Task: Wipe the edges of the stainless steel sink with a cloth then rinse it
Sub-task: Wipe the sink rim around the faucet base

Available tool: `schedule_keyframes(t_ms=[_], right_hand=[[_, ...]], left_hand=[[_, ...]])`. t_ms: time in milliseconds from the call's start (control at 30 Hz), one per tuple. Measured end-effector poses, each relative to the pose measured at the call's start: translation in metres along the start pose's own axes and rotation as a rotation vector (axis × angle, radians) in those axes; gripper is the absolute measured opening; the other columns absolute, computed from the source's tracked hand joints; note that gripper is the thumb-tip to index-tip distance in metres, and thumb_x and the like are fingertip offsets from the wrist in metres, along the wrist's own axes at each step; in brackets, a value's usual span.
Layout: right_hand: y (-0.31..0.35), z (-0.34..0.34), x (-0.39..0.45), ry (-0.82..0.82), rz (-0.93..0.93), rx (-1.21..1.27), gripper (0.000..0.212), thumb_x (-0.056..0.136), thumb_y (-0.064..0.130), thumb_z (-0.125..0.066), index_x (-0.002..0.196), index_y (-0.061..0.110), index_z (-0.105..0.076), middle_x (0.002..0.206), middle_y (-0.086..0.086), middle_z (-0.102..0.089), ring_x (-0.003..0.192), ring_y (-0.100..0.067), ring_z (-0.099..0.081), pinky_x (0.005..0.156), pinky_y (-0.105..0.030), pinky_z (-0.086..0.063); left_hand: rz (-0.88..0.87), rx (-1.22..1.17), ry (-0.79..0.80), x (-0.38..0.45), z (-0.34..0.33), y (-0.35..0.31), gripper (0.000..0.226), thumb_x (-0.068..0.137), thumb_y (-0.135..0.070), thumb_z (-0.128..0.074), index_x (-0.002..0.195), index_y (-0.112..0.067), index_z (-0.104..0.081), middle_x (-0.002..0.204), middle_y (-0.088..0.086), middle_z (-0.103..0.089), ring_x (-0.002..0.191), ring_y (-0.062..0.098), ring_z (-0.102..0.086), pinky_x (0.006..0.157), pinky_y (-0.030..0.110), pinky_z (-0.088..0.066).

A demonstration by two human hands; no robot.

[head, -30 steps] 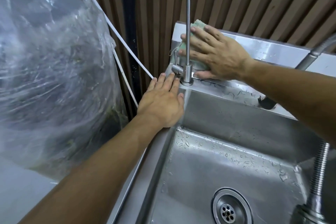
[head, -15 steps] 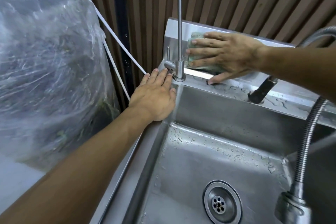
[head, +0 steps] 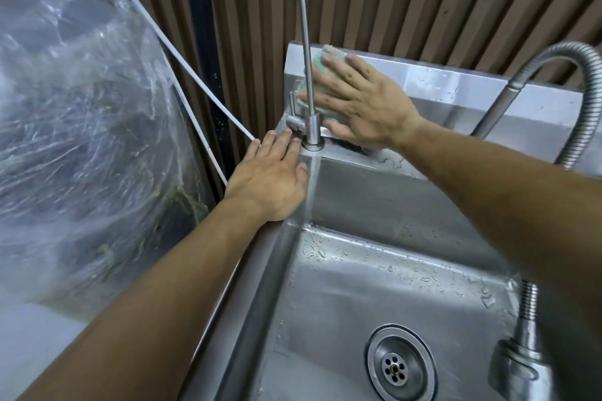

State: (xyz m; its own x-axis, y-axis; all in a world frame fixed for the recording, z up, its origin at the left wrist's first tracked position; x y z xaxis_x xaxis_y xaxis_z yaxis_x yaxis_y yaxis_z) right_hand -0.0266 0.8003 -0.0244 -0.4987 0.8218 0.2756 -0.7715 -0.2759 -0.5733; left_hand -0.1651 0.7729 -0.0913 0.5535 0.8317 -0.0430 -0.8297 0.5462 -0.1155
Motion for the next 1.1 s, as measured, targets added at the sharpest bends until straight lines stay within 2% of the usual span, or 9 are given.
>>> schedule_keyframes(t_ms=[100, 267, 333, 467, 533, 767, 867, 1033, 1100], right_hand=[[-0.011, -0.002, -0.058, -0.077, -0.411, 0.106, 0.063, 0.108, 0.054, -0.026, 0.165, 0.036, -0.004, 0.174, -0.005, -0.004, 0.16, -0.032, -0.003, 0.13, -0.05, -0.007], [-0.034, -0.006, -0.078, -0.131, -1.029, 0.253, 0.072, 0.108, 0.057, -0.021, 0.165, 0.019, -0.004, 0.172, -0.017, 0.001, 0.158, -0.042, 0.003, 0.128, -0.055, 0.002], [-0.026, -0.001, -0.05, -0.18, -1.032, 0.256, 0.072, 0.107, 0.057, -0.021, 0.165, 0.016, -0.008, 0.171, -0.022, -0.003, 0.157, -0.046, -0.001, 0.126, -0.059, 0.003], [-0.004, 0.003, 0.014, -0.165, -0.585, 0.178, 0.06, 0.11, 0.044, -0.018, 0.165, 0.02, -0.017, 0.171, -0.015, -0.014, 0.158, -0.038, -0.01, 0.129, -0.05, -0.002], [-0.008, 0.006, 0.003, -0.181, -0.552, 0.172, 0.059, 0.111, 0.044, -0.019, 0.165, 0.021, -0.02, 0.172, -0.012, -0.016, 0.159, -0.035, -0.012, 0.13, -0.047, -0.008], [-0.072, -0.002, -0.109, -0.331, -1.399, 0.375, 0.07, 0.107, 0.049, -0.019, 0.164, 0.01, -0.012, 0.172, -0.019, -0.002, 0.157, -0.044, 0.005, 0.128, -0.056, 0.002], [-0.049, 0.001, -0.071, -0.299, -1.268, 0.304, 0.066, 0.108, 0.046, -0.021, 0.165, 0.012, -0.015, 0.172, -0.018, -0.007, 0.158, -0.044, 0.0, 0.127, -0.056, 0.003], [-0.013, 0.002, 0.0, -0.227, -0.581, 0.129, 0.059, 0.111, 0.043, -0.022, 0.165, 0.02, -0.02, 0.171, -0.014, -0.017, 0.158, -0.038, -0.013, 0.13, -0.051, -0.009], [-0.019, 0.001, -0.017, -0.249, -0.593, 0.114, 0.057, 0.112, 0.043, -0.024, 0.164, 0.022, -0.019, 0.171, -0.014, -0.017, 0.158, -0.037, -0.013, 0.13, -0.05, -0.01]], left_hand=[[0.002, 0.002, 0.005, -0.002, 0.002, 0.0, 0.061, 0.111, -0.04, -0.012, 0.167, -0.017, -0.001, 0.175, 0.002, 0.008, 0.161, 0.02, 0.01, 0.13, 0.039, 0.007], [-0.005, -0.01, -0.009, -0.001, 0.001, 0.001, 0.061, 0.111, -0.04, -0.011, 0.167, -0.017, -0.001, 0.175, 0.002, 0.008, 0.161, 0.019, 0.01, 0.13, 0.039, 0.007], [-0.008, -0.01, -0.013, 0.001, 0.0, 0.001, 0.062, 0.111, -0.04, -0.012, 0.167, -0.017, -0.003, 0.175, 0.002, 0.008, 0.161, 0.02, 0.009, 0.13, 0.04, 0.006], [-0.022, -0.005, -0.021, 0.004, -0.003, 0.001, 0.062, 0.11, -0.04, -0.013, 0.167, -0.016, -0.005, 0.175, 0.002, 0.006, 0.161, 0.02, 0.008, 0.13, 0.04, 0.004], [-0.031, -0.001, -0.021, 0.004, -0.004, 0.001, 0.062, 0.11, -0.04, -0.012, 0.167, -0.016, -0.005, 0.175, 0.002, 0.006, 0.161, 0.02, 0.008, 0.13, 0.041, 0.003], [-0.017, 0.018, -0.039, 0.004, -0.003, 0.002, 0.063, 0.109, -0.04, -0.013, 0.167, -0.018, -0.002, 0.175, 0.002, 0.004, 0.161, 0.023, 0.005, 0.13, 0.041, 0.002], [-0.017, 0.018, -0.057, 0.005, -0.003, 0.003, 0.063, 0.109, -0.04, -0.014, 0.167, -0.017, -0.005, 0.175, 0.002, 0.002, 0.161, 0.024, 0.003, 0.13, 0.042, 0.001], [-0.024, 0.03, -0.045, 0.005, -0.003, 0.001, 0.063, 0.109, -0.04, -0.013, 0.167, -0.016, -0.008, 0.175, 0.003, 0.004, 0.161, 0.024, 0.005, 0.13, 0.043, 0.002], [-0.032, 0.047, -0.054, 0.004, -0.001, 0.0, 0.063, 0.109, -0.04, -0.013, 0.167, -0.015, -0.007, 0.175, 0.003, 0.006, 0.161, 0.024, 0.008, 0.13, 0.044, 0.004]])
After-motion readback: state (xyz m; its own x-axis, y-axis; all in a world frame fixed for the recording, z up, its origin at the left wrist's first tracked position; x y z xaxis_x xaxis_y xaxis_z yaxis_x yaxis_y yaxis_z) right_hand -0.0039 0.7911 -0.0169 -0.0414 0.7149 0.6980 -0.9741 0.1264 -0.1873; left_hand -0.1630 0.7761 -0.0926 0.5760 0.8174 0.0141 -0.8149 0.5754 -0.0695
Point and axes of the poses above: each hand's wrist, its own x-axis towards the middle knuckle, its own z-axis out of the back of the hand, y = z × x, the point moved 9 cm from there along x, towards the middle knuckle
